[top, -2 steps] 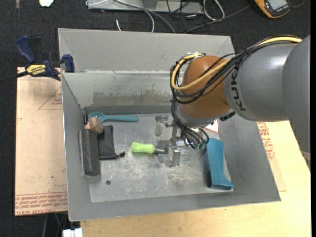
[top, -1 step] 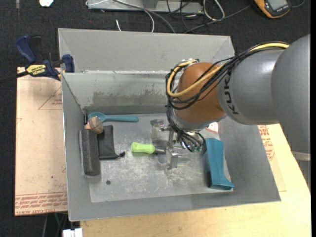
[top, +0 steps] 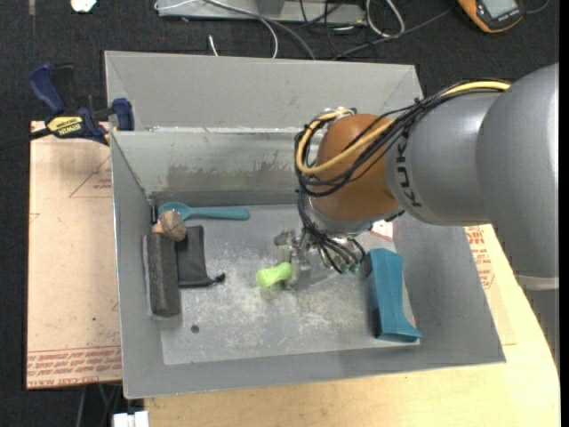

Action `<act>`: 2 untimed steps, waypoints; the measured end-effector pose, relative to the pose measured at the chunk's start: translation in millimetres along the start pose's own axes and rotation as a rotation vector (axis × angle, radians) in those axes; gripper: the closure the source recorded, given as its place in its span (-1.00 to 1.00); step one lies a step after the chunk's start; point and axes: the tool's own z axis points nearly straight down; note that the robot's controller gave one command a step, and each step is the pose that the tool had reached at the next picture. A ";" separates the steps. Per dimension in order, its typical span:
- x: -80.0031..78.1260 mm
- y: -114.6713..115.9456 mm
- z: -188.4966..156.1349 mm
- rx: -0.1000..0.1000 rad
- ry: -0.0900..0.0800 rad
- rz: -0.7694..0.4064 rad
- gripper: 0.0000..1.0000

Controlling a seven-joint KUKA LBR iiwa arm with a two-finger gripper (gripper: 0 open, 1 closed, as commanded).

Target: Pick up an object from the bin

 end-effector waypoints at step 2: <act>0.0 0.2 0.0 -0.001 0.000 0.000 1.00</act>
Offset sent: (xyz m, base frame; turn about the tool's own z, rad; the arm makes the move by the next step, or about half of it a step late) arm 0.0000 0.0000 0.0000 0.0000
